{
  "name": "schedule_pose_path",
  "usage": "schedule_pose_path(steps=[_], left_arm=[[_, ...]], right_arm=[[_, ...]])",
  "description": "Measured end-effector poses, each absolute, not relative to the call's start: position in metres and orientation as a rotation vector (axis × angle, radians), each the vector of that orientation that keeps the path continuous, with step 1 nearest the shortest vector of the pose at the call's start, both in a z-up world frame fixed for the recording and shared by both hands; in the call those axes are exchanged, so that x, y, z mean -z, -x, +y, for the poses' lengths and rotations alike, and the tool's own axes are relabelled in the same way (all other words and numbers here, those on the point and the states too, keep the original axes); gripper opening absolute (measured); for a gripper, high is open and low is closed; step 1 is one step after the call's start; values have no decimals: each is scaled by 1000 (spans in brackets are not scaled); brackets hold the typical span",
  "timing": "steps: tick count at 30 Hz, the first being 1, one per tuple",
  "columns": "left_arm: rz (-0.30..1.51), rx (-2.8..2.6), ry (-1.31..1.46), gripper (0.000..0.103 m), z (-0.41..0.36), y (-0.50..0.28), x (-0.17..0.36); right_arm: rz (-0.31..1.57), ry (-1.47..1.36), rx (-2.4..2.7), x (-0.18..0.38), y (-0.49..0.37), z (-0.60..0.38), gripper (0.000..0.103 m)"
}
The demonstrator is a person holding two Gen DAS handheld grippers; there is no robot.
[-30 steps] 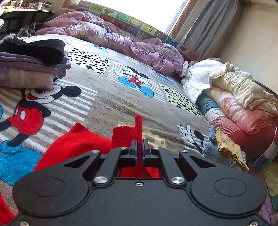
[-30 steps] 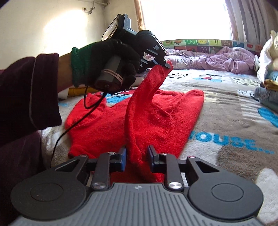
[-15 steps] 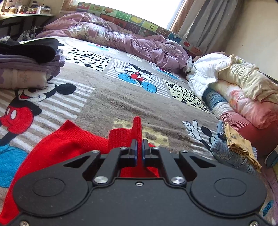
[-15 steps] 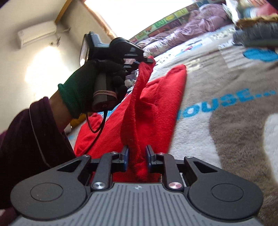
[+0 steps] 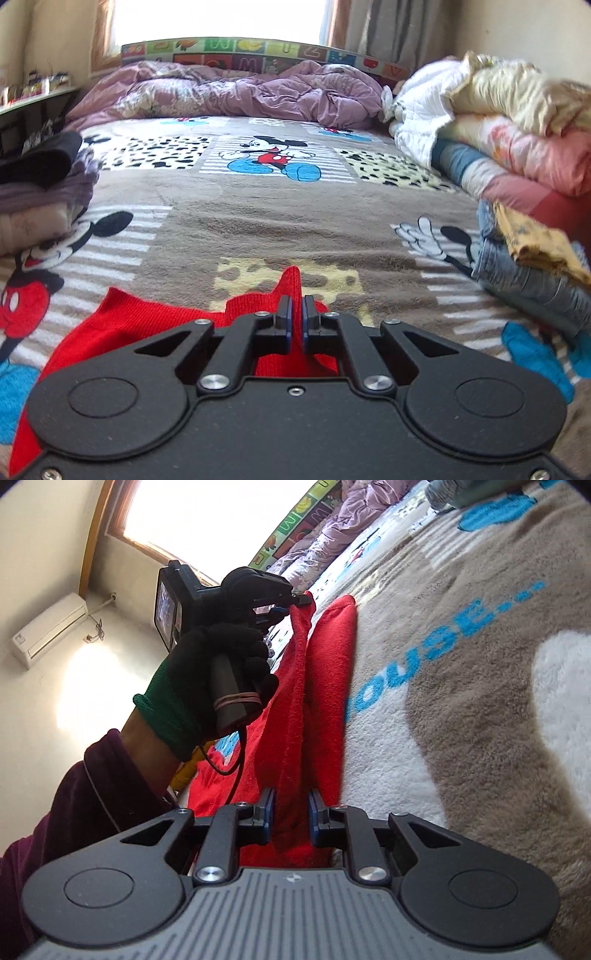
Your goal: Fold clothes
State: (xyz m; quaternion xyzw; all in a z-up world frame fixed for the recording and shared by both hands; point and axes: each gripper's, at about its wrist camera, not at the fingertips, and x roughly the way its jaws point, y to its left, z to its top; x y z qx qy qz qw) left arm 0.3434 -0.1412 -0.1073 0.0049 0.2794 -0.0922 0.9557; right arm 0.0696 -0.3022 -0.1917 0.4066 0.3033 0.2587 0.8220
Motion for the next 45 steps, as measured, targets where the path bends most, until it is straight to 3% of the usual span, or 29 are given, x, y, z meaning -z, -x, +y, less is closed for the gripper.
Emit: schedule_pose_path(steps=[11,18,21,24,26,28,32,38,45], left_arm=[[541,167,-217,2,-165,-346,118],[519,104,-296,2,-170,-341,118],[524,116,-341,2,-176,-343,123],[576,173,-379,7,-183,-350,133],[590,179,-368,22,-180,-350,131],[590,181,-347,46,-175,-348,126],[568,188,-264,46,-155,-334,108],[552,168,-168,46,-114,-303,93],[520,260,-180,46,-98,-262,97]], right_arm=[[651,-914,-564,194,-67,-306,21],[621,-626,-580,171,-57,-278,22],[638,-658,-593,174,-59,-278,22],[660,-716,-592,177,-63,-284,20],[666,-708,-586,176,-63,-282,21],[666,-693,-582,174,-64,-280,21],[665,-692,-571,172,-65,-280,24],[639,-662,-546,161,-53,-281,45],[554,-386,-370,142,-24,-271,48]])
